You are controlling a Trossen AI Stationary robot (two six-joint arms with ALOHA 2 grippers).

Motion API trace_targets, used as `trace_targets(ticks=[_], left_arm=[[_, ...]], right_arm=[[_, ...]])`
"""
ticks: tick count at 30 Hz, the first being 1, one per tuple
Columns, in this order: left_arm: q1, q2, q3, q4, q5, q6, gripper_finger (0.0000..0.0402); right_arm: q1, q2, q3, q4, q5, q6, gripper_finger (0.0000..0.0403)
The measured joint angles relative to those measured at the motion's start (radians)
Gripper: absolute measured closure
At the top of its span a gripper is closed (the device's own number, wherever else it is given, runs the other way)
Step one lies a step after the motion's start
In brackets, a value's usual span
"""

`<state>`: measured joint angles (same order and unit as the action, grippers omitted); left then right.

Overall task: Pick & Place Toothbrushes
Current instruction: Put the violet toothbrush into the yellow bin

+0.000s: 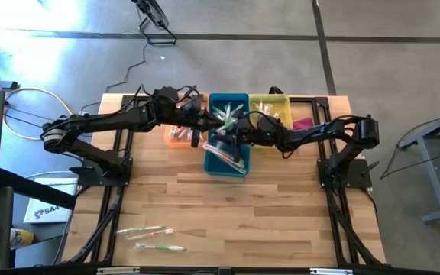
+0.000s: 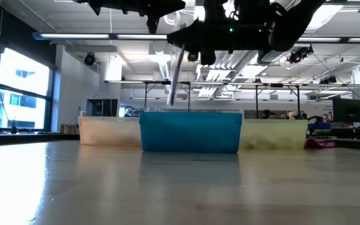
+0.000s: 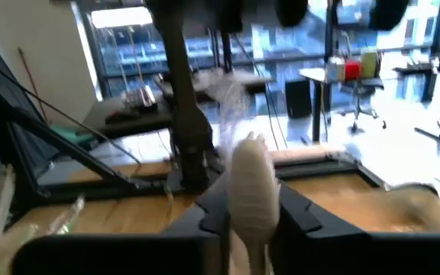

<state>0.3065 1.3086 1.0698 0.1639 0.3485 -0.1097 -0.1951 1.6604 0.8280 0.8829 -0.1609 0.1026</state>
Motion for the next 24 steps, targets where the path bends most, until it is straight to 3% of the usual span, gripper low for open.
trace_targets(ticks=[5,19,24], left_arm=[[0.001,0.0,0.0,0.02,-0.003,0.0,0.0401],[0.001,-0.008,0.0,-0.001,-0.003,0.004,0.0401],[0.002,-0.025,0.0,-0.053,-0.003,0.034,0.0401]], right_arm=[[-0.023,0.0,0.0,-0.05,-0.006,-0.003,0.0399],[-0.082,-0.04,0.0,-0.118,-0.054,0.007,0.0401],[-0.097,-0.134,0.0,-0.263,0.027,-0.028,0.0401]])
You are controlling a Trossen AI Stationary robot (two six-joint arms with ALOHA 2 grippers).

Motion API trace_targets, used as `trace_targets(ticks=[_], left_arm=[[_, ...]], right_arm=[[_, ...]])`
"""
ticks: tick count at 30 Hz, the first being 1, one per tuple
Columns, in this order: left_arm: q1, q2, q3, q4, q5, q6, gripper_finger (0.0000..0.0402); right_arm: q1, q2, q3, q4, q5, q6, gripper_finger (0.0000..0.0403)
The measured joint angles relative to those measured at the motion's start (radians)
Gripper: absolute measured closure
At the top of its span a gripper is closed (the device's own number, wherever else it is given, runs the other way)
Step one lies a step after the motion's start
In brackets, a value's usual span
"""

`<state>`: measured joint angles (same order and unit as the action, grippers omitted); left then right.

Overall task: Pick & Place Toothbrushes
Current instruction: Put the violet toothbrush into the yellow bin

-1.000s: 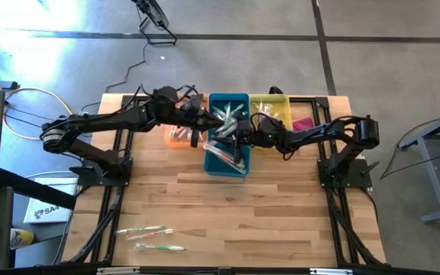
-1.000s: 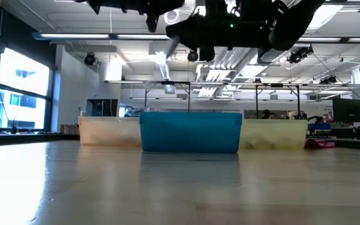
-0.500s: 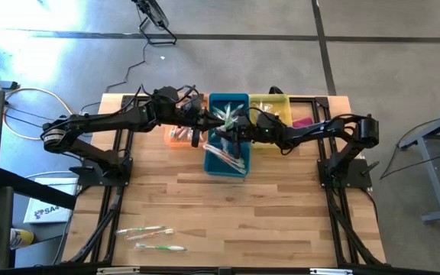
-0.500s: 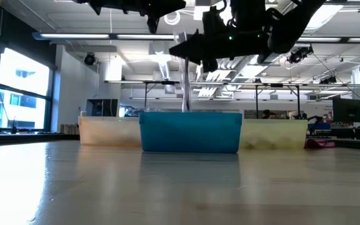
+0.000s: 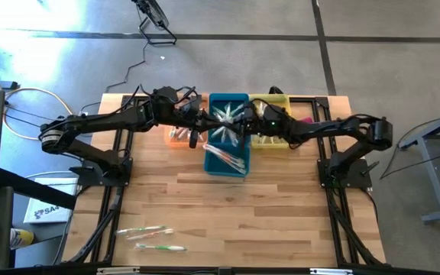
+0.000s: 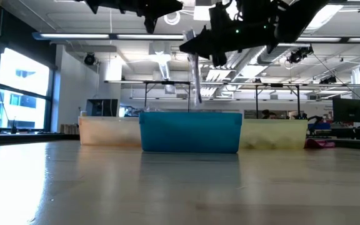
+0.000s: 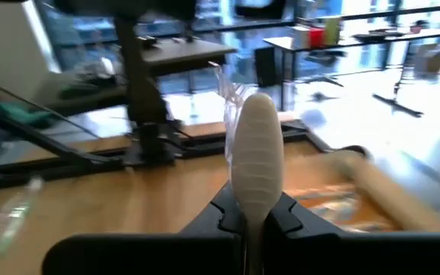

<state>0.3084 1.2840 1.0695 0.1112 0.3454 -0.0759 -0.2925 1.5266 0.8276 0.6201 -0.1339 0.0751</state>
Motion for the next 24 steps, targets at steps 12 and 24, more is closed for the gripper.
trace_targets(ticks=[12,24], left_arm=[[0.0,-0.04,0.0,-0.07,-0.081,0.027,0.0401],[0.0,-0.043,0.0,-0.138,-0.079,0.025,0.0402]], right_arm=[[-0.036,-0.21,0.0,-0.4,0.428,-0.086,0.04],[-0.324,-0.193,0.0,-0.687,0.468,0.173,0.04]])
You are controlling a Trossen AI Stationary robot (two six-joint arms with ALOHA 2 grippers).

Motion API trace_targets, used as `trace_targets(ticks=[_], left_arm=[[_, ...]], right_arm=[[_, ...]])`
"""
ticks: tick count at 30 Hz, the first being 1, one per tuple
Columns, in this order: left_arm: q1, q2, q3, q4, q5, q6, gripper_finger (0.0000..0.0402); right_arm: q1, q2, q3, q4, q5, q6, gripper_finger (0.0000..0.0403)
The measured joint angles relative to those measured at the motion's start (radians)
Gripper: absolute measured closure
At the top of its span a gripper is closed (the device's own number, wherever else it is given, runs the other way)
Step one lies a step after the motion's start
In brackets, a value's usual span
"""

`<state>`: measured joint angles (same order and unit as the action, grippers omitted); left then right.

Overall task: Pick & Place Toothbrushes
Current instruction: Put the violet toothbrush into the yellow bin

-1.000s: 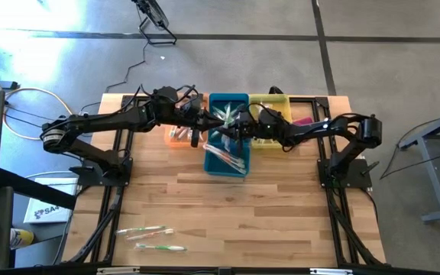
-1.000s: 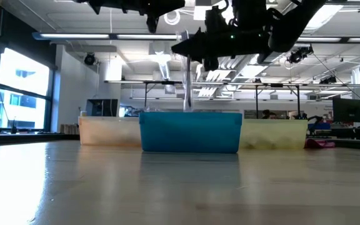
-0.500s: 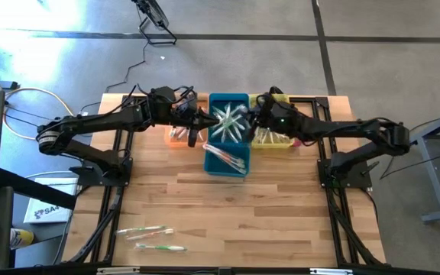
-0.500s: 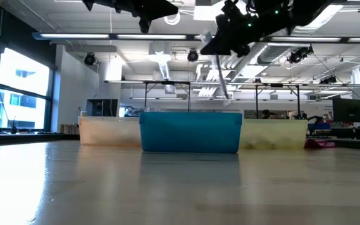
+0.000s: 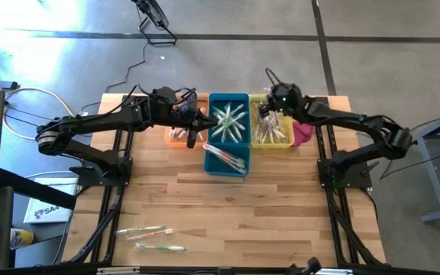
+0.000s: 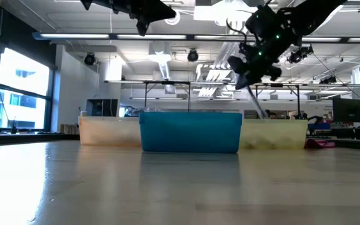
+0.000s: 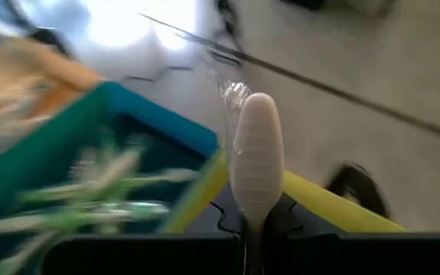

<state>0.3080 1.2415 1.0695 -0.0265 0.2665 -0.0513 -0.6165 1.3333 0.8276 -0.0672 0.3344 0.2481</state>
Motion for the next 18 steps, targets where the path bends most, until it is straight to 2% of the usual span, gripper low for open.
trace_targets(ticks=[3,9,18], left_arm=[[0.0,0.0,0.0,-0.01,0.0,-0.002,0.0402],[0.0,0.0,0.0,-0.01,0.0,-0.002,0.0401],[0.0,0.0,0.0,-0.011,-0.001,-0.005,0.0402]], right_arm=[[-0.054,0.002,0.0,-0.067,-0.013,0.045,0.04],[-0.124,0.034,0.0,-0.162,-0.126,0.114,0.04],[-0.125,0.109,0.0,-0.177,-0.123,0.126,0.0389]])
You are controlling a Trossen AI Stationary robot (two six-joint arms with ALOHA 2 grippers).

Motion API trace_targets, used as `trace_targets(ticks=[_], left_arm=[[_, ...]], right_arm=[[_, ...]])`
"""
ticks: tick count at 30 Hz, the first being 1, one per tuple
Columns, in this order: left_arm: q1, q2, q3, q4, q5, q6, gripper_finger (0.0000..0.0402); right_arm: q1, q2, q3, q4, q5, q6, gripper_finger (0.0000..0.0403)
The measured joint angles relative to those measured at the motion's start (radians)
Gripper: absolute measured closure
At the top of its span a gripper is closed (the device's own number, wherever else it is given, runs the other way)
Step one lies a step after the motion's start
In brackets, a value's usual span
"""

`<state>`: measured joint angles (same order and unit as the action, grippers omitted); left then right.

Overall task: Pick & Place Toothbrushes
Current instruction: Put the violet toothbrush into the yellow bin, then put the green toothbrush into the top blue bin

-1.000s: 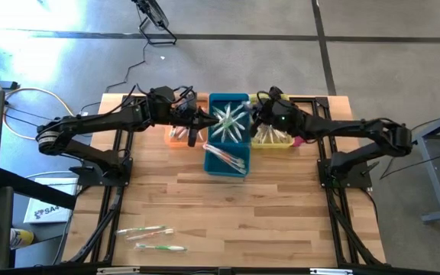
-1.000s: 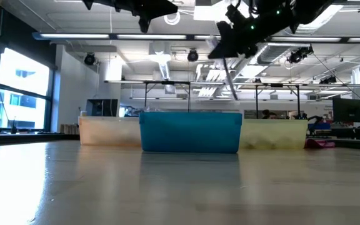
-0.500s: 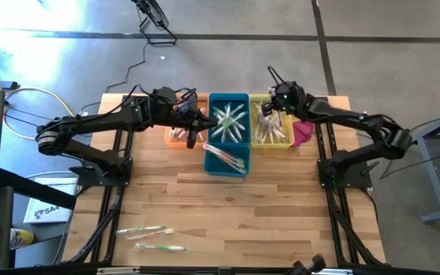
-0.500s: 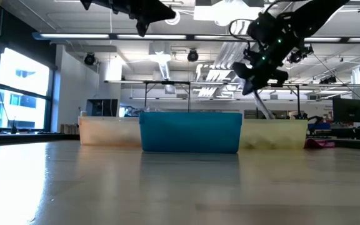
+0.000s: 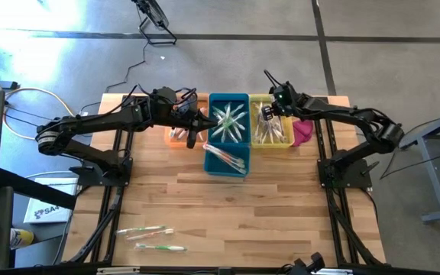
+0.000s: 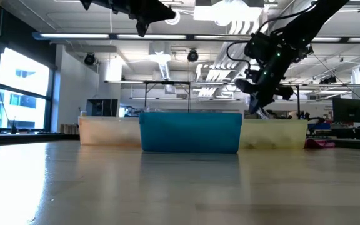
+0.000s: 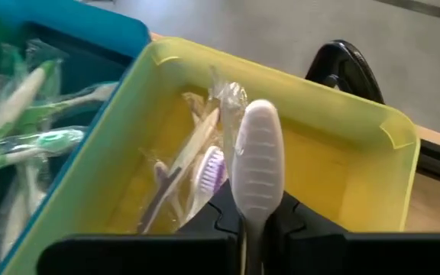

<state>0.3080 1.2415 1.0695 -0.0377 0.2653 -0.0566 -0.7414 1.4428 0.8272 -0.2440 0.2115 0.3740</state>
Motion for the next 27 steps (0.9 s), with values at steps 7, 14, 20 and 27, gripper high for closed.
trace_targets(ticks=[7,14,20,27], left_arm=[[0.0,0.0,0.0,-0.021,-0.001,0.0,0.0402],[0.0,0.0,0.0,-0.025,-0.001,0.0,0.0402],[0.0,0.0,0.0,-0.025,-0.001,0.0,0.0401],[0.0,0.0,0.0,-0.025,-0.001,0.001,0.0401]], right_arm=[[0.0,0.004,0.0,0.0,0.056,-0.002,0.0312],[0.0,-0.008,0.0,0.024,0.145,-0.061,0.0234],[0.002,-0.068,0.0,0.062,0.07,-0.08,0.0223],[0.046,-0.122,0.0,0.16,-0.16,-0.086,0.024]])
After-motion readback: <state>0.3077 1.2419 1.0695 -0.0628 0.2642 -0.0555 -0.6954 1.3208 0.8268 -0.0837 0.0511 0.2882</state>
